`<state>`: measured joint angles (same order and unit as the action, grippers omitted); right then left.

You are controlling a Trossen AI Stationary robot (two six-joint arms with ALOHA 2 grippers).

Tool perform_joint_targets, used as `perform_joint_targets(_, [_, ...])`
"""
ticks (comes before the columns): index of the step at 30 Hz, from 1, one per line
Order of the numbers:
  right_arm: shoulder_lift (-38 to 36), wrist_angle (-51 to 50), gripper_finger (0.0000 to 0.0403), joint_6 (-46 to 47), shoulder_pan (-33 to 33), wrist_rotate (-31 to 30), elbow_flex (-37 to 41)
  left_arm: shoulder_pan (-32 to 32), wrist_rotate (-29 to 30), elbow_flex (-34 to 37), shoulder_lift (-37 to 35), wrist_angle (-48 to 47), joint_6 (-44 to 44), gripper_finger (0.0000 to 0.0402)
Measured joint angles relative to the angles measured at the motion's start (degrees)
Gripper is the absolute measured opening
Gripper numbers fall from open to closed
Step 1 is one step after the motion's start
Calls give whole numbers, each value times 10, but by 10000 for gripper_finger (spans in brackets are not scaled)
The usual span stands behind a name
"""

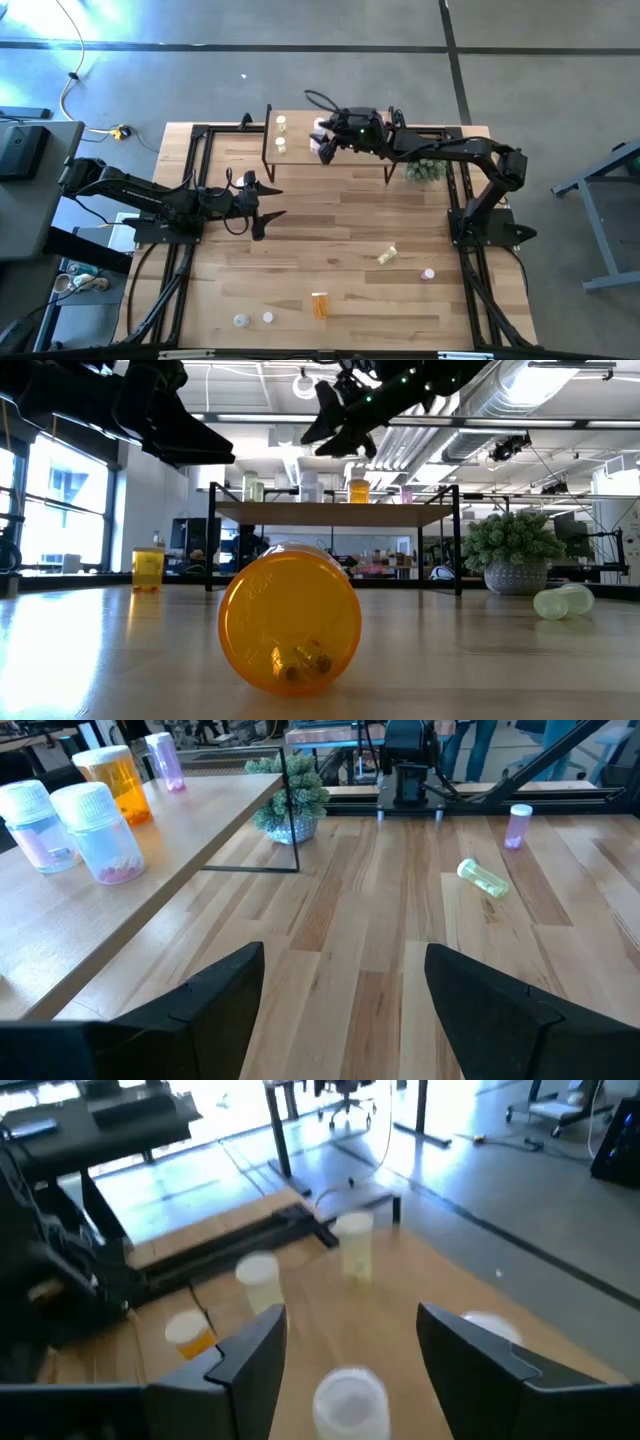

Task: Pick and place medicine bottles onto shelf by color
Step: Adjust the top transparent bottle on the shelf

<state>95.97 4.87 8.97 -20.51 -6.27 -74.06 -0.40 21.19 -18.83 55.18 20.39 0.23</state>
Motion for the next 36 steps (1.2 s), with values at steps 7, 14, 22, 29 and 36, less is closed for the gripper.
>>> perform_joint_targets(7, [7,-99,215,-29,-29,0,-116,0,0,0,0,0,0,267])
perform_joint_targets(14, [14,-213,215,-10,-58,-1,-211,0,0,0,0,0,0,267])
perform_joint_targets(22, [72,-331,215,32,-70,3,-312,0,0,0,0,0,0,267])
perform_joint_targets(29, [111,-407,215,79,-70,4,-361,0,0,0,0,0,-1,267])
perform_joint_targets(36, [133,-442,215,109,-67,7,-358,0,-1,0,0,-1,0,267])
